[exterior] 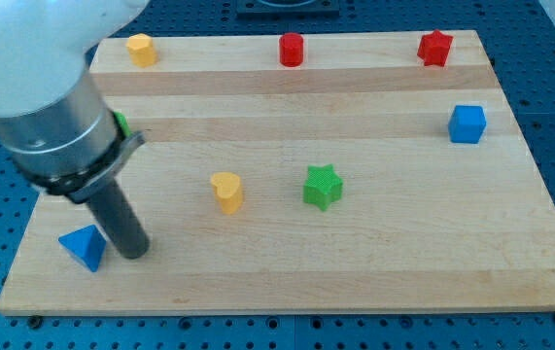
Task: Move the yellow heart diagonally to the green star
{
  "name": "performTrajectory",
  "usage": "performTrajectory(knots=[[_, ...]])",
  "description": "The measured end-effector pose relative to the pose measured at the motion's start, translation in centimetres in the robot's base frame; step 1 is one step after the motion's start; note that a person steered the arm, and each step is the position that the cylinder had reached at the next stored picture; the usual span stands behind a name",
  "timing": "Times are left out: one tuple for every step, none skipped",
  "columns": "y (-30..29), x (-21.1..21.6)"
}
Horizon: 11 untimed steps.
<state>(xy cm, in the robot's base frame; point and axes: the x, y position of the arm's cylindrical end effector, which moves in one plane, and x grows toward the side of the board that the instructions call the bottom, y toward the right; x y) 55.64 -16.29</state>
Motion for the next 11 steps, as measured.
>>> performTrajectory(knots=[[1.5, -2.2], [1.6, -5.7], [2.5, -8.1], [5.4, -9.0], [7.7, -8.6], [9.5, -7.0], [10.8, -5.5], [12.4, -4.8], [13.7, -4.3], [13.7, -4.4], [13.7, -5.6]])
